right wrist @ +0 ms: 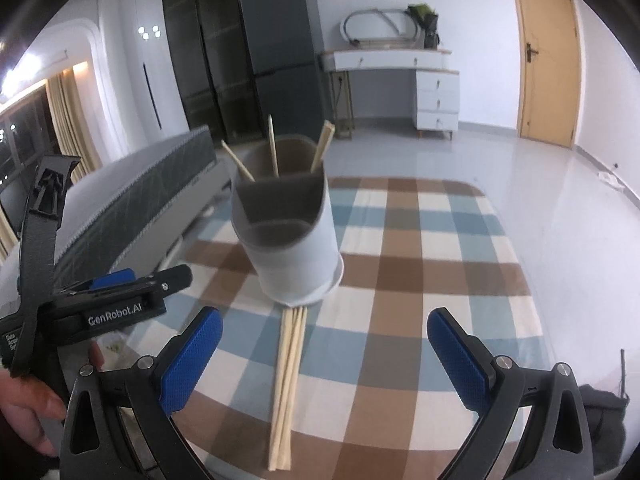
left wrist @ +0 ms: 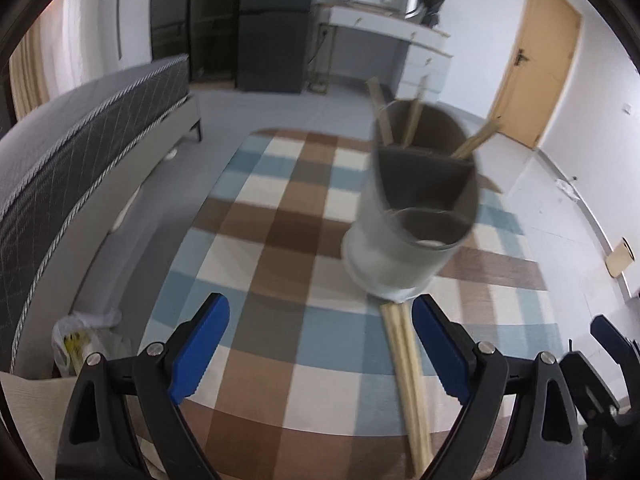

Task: Organize utensils
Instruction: 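Raise both open tools away from the holder, then lower both open tools down to the chopsticks lying beside the holder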

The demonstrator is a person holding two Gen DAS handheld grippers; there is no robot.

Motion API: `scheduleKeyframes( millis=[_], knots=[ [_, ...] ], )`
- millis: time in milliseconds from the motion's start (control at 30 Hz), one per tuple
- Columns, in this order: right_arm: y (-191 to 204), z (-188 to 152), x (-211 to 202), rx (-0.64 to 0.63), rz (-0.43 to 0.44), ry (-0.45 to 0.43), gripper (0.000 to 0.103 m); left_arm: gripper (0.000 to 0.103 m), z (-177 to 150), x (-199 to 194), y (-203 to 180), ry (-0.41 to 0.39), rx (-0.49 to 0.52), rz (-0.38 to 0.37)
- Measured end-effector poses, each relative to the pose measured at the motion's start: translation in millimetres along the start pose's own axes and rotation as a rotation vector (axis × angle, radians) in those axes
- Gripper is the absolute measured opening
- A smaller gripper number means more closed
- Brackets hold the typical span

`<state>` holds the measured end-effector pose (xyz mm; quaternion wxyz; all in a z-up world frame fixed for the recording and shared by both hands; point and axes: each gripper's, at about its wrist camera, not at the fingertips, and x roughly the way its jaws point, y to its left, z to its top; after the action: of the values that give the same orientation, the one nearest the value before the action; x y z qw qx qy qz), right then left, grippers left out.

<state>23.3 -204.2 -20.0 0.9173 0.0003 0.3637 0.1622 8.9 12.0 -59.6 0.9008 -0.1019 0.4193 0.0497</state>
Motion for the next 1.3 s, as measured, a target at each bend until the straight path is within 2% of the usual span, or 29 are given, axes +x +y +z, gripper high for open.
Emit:
scheduleKeyframes(
  millis=[167, 233, 433, 500, 533, 600, 700, 800, 867, 1100, 1200, 1300],
  knots=[
    [-0.9, 4.9, 40.5, -0.031, -0.016, 0.111, 0.102, 0.09, 6.5, 23.8, 21.5, 0.093, -0.121, 0.057],
    [-1.3, 4.7, 60.3, -0.034, -0.015, 0.163, 0.096, 0.09, 8.5, 29.2, 27.7, 0.111, -0.162, 0.068],
    [2.5, -6.9, 120.7, -0.052, 0.01, 0.321, 0.075, 0.09, 12.3, 38.5, 37.6, 0.149, -0.229, 0.086],
    [3.6, -10.8, 134.0, -0.048, 0.027, 0.359, 0.063, 0.09, 12.5, 44.5, 39.3, 0.169, -0.241, 0.081],
    [4.2, -12.5, 138.5, -0.046, 0.03, 0.371, 0.061, 0.09, 12.7, 46.6, 40.4, 0.177, -0.246, 0.078],
    [6.1, -16.3, 147.9, -0.046, 0.046, 0.397, 0.049, 0.09, 12.6, 49.5, 41.8, 0.192, -0.254, 0.078],
    [10.7, -20.6, 154.8, -0.084, 0.012, 0.416, 0.04, 0.09, 11.8, 52.0, 42.9, 0.204, -0.263, 0.082],
    [12.7, -24.4, 155.7, -0.105, -0.01, 0.423, 0.035, 0.09, 11.6, 53.6, 42.8, 0.213, -0.264, 0.08],
    [12.8, -24.6, 153.9, -0.089, 0.014, 0.432, 0.032, 0.09, 12.2, 54.6, 43.0, 0.218, -0.264, 0.08],
    [15.3, -23.5, 153.1, -0.094, 0.001, 0.422, 0.03, 0.09, 13.2, 54.0, 46.3, 0.217, -0.281, 0.079],
    [15.3, -20.4, 152.4, -0.067, 0.031, 0.415, 0.03, 0.09, 13.5, 54.6, 48.4, 0.223, -0.292, 0.077],
    [20.8, -22.9, 157.6, -0.097, 0.019, 0.438, 0.029, 0.09, 13.6, 55.4, 48.8, 0.228, -0.295, 0.073]
  ],
)
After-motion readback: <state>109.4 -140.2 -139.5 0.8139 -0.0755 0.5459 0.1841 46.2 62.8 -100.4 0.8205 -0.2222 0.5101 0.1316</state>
